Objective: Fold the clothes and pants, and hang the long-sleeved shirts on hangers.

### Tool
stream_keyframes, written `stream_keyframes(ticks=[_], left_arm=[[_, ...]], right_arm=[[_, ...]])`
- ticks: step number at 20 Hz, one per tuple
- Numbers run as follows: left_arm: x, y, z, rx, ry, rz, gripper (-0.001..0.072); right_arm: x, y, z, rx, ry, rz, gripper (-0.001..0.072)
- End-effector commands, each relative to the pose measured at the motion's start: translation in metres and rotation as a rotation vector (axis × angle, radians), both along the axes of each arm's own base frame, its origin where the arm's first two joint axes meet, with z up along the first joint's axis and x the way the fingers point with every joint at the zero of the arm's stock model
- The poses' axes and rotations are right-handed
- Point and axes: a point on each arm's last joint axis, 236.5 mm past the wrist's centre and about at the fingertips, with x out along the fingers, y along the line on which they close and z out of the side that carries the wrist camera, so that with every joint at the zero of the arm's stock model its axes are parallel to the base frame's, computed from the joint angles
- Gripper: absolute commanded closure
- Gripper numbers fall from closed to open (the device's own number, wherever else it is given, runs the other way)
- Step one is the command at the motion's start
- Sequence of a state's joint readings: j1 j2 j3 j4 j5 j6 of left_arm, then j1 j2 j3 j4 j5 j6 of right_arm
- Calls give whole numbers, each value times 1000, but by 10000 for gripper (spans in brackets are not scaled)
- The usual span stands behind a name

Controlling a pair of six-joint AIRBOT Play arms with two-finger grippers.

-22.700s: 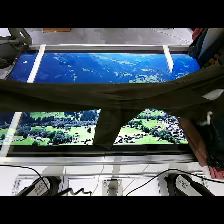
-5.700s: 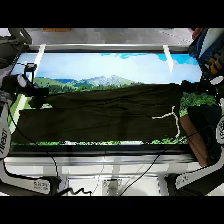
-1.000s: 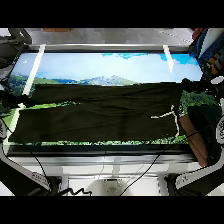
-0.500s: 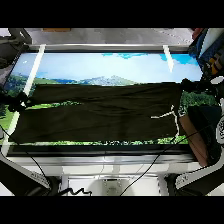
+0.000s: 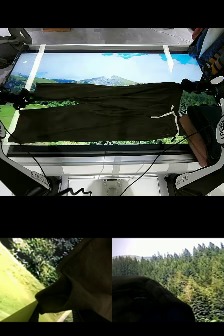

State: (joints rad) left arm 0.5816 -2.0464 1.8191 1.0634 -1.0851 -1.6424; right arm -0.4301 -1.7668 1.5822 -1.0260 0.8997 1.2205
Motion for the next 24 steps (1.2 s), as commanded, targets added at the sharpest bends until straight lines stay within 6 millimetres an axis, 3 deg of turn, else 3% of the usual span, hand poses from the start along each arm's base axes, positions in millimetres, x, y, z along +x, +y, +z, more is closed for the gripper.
stream_keyframes(ticks=[1,5,7,12,13,14,16,18,21,24], left_arm=[[10,-8,10,-50,-46,22,280],[8,-8,10,-19,-29,3,310],[1,0,10,42,-3,-16,454],[3,-10,7,137,35,-85,494],[4,-12,8,145,34,-93,630],[5,-12,11,161,33,-101,674],[4,-8,19,213,34,-115,675],[9,2,41,272,-5,-107,676],[13,24,92,429,-82,-109,676],[-1,52,137,611,-85,-124,675]], right_arm=[[0,1,0,1,0,2,688],[0,1,0,1,1,2,688],[0,1,0,2,2,2,688],[-1,2,-1,5,7,5,688],[-2,3,-1,7,10,8,688],[-3,4,-2,10,15,11,688],[-4,5,-2,12,18,14,689],[-3,4,-2,11,17,13,688],[-3,4,-2,10,17,13,688],[-3,4,-2,11,17,13,689]])
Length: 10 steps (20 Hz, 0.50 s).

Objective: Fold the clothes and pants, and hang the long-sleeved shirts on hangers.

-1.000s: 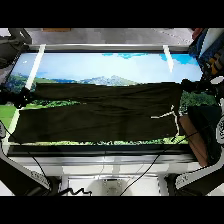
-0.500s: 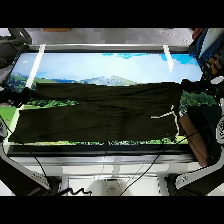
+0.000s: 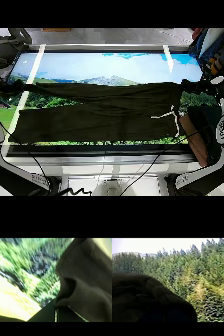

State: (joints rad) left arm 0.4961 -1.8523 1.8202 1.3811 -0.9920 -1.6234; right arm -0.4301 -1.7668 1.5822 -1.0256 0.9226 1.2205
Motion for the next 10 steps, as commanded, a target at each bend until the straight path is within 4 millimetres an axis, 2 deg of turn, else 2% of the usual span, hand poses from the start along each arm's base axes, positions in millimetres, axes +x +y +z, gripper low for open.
stream_keyframes(ticks=[1,2,4,8,10], left_arm=[[-17,36,46,226,7,-8,674],[-23,40,46,243,31,-9,675],[-36,37,32,233,107,-34,675],[-67,20,-15,138,307,-97,675],[-66,15,-15,136,311,-104,675]], right_arm=[[0,1,0,1,1,1,688],[0,1,0,1,1,1,688],[0,1,0,1,1,2,688],[-1,2,-1,5,7,6,688],[-1,2,0,4,7,6,688]])
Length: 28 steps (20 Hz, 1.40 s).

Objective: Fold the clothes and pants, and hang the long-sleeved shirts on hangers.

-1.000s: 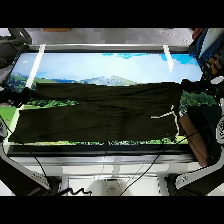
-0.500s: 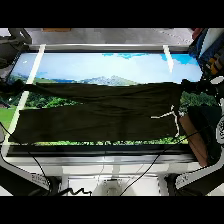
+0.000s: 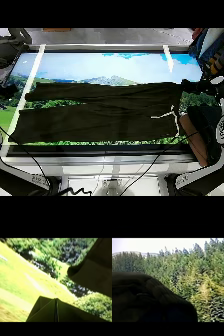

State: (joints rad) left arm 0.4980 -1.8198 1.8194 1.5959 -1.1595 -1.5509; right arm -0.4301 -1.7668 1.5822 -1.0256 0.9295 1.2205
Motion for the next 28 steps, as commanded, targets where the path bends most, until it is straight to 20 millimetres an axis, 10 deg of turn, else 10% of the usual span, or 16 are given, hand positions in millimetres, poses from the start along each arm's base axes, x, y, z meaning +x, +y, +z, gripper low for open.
stream_keyframes(ticks=[1,3,6,8,11,12,18,23,24,26,28], left_arm=[[-8,-8,0,0,47,-24,675],[3,-13,34,46,-37,-43,675],[5,-23,99,143,-138,-135,674],[-5,-33,140,178,-193,-167,674],[-23,-58,195,187,-291,-214,674],[-34,-61,205,199,-300,-214,674],[-126,-99,136,102,-171,-263,674],[-156,-106,75,32,-119,-225,654],[-155,-106,68,23,-109,-224,485],[-154,-105,60,9,-90,-222,91],[-154,-102,57,14,-81,-222,128]], right_arm=[[0,1,1,1,1,2,634],[-1,1,6,-4,-7,4,86],[-10,3,32,-24,-16,10,75],[-23,-4,56,-54,-2,-37,108],[-63,-4,88,-143,64,4,696],[-82,-7,95,-190,111,20,687],[-218,31,79,-78,518,159,690],[-281,64,35,31,437,81,689],[-284,74,26,70,405,54,661],[-292,83,2,106,392,-22,275],[-304,78,-25,109,440,-115,261]])
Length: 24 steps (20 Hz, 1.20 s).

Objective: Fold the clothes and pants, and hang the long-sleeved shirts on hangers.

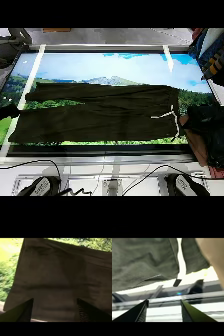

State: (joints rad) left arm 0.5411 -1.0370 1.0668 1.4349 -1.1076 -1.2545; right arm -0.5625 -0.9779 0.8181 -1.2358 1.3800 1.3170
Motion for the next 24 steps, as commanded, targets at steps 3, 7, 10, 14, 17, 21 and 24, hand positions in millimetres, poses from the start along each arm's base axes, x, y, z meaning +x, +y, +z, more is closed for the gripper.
stream_keyframes(ticks=[3,7,10,14,17,21,24], left_arm=[[-2,13,-9,52,12,6,169],[9,24,-1,93,-44,17,169],[11,26,0,96,-53,21,170],[7,16,-15,32,-8,18,170],[4,11,-27,-27,27,44,173],[-45,24,-53,-155,183,161,226],[-78,38,-66,-275,206,295,225]], right_arm=[[-13,-7,-59,19,14,-327,259],[-3,-36,-72,84,-18,-557,259],[12,-35,-80,226,-57,-610,260],[35,-24,-97,359,-91,-599,247],[51,-28,-93,349,-191,-540,262],[52,-30,-93,324,-212,-505,402],[51,-28,-93,334,-208,-500,688]])
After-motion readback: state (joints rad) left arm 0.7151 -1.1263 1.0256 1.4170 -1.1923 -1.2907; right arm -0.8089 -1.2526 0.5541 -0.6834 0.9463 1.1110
